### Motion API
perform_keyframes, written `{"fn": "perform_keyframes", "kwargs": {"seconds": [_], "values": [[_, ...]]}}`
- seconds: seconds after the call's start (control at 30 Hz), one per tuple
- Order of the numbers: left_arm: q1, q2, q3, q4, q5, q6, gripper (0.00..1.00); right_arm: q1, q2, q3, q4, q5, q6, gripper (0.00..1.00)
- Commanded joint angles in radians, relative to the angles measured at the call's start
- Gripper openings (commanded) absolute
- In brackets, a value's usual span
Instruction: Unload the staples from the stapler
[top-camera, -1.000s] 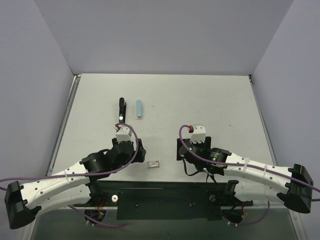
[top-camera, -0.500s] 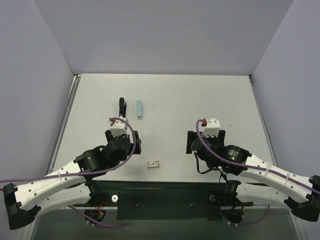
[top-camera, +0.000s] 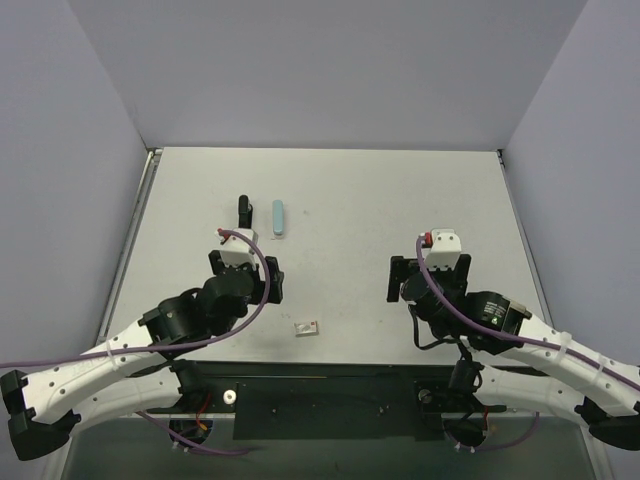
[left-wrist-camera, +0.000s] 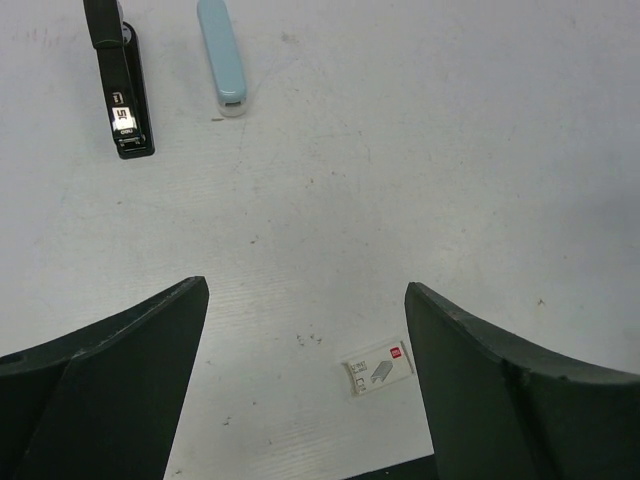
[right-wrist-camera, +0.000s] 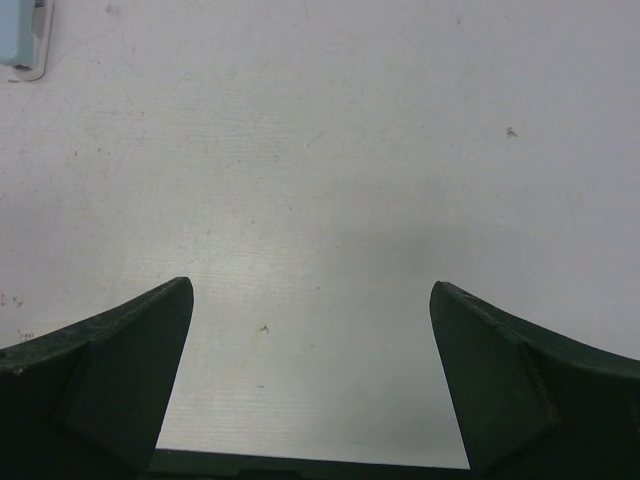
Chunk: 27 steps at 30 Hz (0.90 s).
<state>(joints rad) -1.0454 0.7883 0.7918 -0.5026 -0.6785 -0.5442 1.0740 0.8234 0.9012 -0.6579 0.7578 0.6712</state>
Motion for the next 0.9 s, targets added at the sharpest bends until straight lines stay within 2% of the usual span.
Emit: {"fn": "perform_keyframes", "kwargs": {"seconds": [0.0,0.87], "values": [[-0.002,-0.001,0.058,0.038,-0.001,0.032,0.91,-0.005,0.002,0.051,-0.042,0.060,-0.047,1.00],[-0.002,-0.006,0.047,0.044,-0.024,0.050,0.93,-0.005,0.076,0.116,-0.049,0.052,-0.109,1.00]]}}
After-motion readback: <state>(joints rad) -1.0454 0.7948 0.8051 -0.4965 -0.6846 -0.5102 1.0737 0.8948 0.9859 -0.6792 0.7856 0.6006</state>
